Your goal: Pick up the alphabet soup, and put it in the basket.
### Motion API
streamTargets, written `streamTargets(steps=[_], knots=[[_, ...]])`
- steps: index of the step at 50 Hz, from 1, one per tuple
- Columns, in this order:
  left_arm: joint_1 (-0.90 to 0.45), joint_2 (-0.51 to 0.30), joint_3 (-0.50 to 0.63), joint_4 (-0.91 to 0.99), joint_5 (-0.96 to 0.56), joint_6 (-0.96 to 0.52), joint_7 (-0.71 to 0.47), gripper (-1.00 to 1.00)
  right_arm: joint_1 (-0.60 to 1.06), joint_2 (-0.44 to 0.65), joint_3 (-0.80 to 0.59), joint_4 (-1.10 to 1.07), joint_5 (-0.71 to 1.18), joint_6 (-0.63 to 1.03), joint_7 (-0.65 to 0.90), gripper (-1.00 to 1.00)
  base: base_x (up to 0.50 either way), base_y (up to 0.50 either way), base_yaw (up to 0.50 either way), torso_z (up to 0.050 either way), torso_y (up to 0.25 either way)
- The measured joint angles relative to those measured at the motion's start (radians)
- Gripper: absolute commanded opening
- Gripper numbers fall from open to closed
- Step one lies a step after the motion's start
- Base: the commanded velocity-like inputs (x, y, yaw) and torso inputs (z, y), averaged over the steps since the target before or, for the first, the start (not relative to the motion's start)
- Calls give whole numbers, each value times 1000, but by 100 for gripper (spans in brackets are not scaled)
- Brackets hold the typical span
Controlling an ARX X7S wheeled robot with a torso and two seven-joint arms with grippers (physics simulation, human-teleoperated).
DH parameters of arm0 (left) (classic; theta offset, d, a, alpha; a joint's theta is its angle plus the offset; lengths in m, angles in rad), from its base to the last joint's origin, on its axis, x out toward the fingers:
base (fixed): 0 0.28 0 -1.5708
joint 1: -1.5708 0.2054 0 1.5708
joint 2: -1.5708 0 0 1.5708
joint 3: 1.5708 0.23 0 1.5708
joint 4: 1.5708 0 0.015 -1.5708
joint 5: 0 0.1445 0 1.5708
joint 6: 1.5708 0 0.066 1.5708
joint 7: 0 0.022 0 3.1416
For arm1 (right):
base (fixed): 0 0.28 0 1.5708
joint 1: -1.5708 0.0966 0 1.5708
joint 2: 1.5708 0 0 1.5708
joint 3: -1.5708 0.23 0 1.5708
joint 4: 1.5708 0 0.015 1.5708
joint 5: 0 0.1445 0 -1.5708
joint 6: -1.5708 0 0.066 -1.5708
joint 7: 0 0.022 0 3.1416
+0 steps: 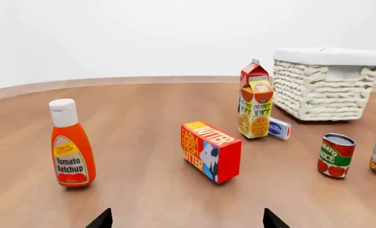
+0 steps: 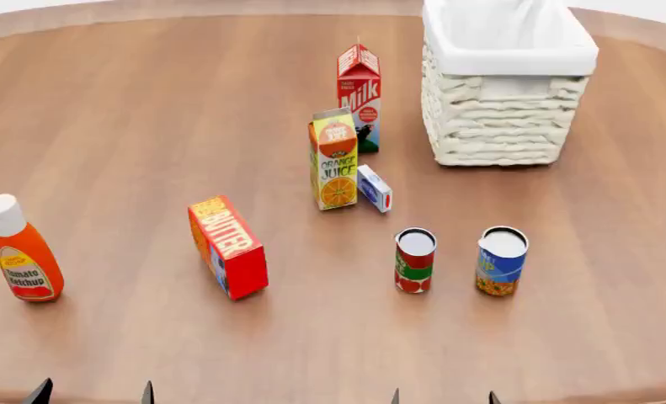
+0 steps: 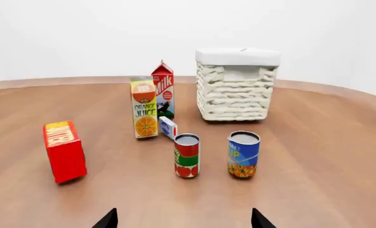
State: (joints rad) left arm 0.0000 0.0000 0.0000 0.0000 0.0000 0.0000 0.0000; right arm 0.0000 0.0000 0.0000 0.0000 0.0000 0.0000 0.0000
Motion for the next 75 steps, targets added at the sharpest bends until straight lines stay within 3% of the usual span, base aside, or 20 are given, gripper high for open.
streamTargets(steps=[36,75], knots=[[52,-68,59,105,-80,30,-90,100,-34,74,-48,-82,109,-31,61,100,0,0,0,0,0],[101,-133,-20,223,-195,61,-185,100,-47,134,31,-154,240,-34,142,100,0,0,0,0,0]])
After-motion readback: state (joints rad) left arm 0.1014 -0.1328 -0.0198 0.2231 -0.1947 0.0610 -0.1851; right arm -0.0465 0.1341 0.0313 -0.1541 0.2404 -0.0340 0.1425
